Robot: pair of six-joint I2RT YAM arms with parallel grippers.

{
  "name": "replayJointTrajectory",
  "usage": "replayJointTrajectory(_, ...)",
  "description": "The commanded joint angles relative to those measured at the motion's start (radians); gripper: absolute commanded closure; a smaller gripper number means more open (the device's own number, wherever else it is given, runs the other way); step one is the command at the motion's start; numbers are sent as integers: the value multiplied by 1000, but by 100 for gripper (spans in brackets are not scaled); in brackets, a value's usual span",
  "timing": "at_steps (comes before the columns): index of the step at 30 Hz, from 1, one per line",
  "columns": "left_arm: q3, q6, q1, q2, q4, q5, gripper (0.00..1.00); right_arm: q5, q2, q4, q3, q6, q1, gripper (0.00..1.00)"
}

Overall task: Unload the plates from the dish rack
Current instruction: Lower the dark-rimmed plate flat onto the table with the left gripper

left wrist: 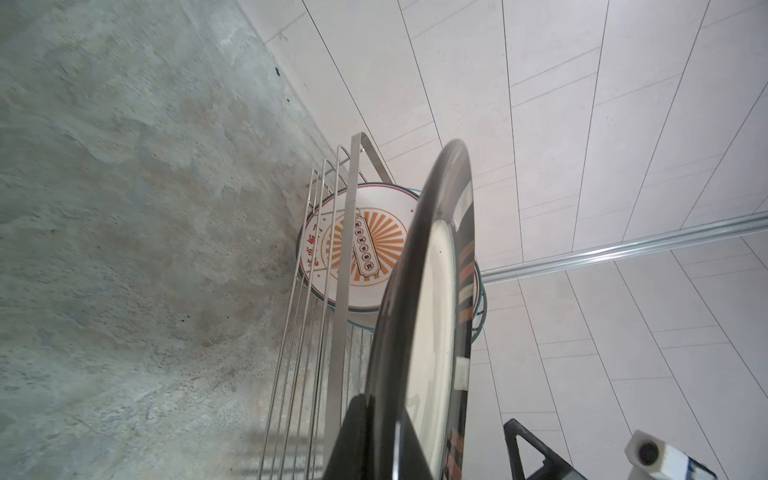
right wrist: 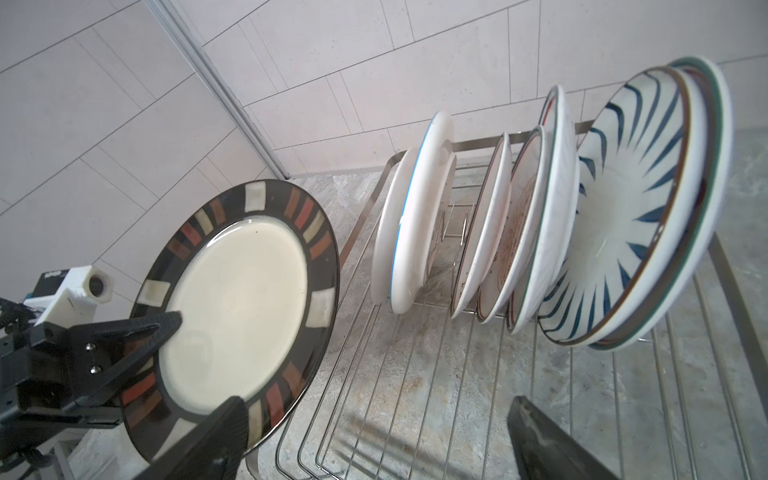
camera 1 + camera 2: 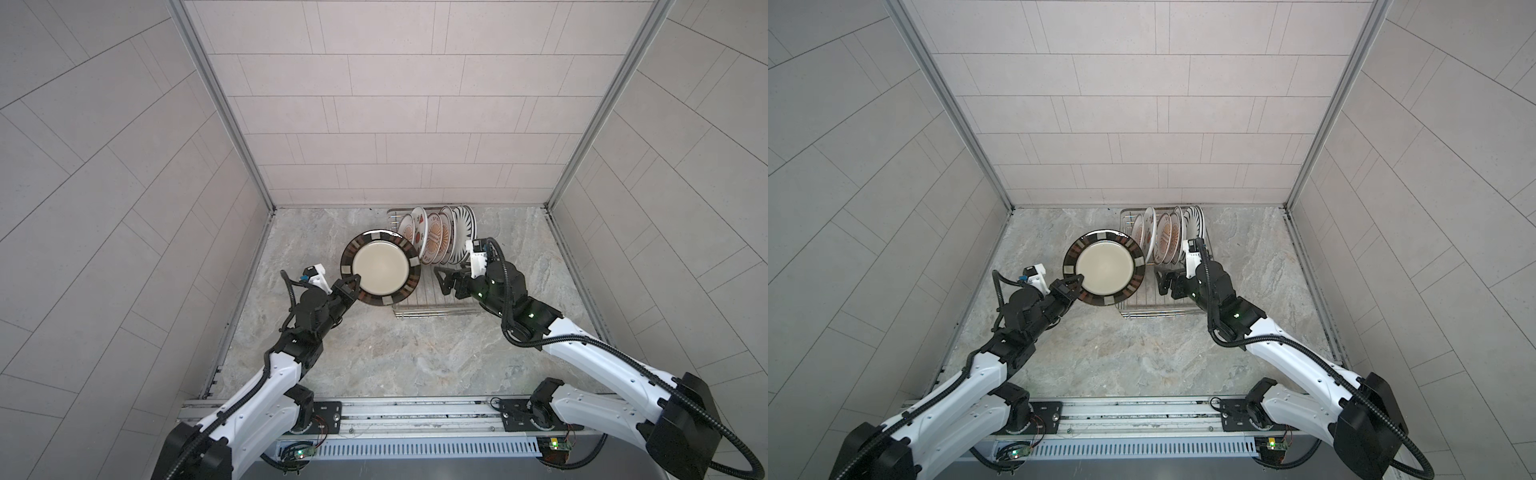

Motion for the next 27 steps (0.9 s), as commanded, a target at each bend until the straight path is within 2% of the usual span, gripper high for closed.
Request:
replayJointTrajectory(1, 11, -14, 49, -58, 96, -9, 100, 1, 6, -31, 64, -112, 15, 0)
replayJointTrajectory(4, -17, -45, 112, -72, 117, 14, 100, -80, 36, 16, 79, -151, 25, 0)
replayJointTrajectory(10, -20, -53, 252, -125, 45, 35, 100, -118, 169, -51, 209, -223, 94, 4)
replayJointTrajectory(12, -55, -65, 281, -107, 71, 25, 100, -99, 221, -79, 255, -246, 126, 3)
replayJointTrajectory(17, -66, -54, 302, -29, 106, -59, 100, 61, 324, -68, 319, -244, 194, 0)
replayJointTrajectory(20, -71, -65, 325, 29, 158, -57, 100, 132, 383, -84, 368, -254, 226, 0)
replayJointTrajectory(23, -71, -65, 351, 59, 190, -27, 100, 134, 445, -102, 419, -264, 244, 0)
replayJointTrajectory(27, -78, -63, 362, 81, 172, -98, 100, 134, 527, -117, 476, -286, 275, 0)
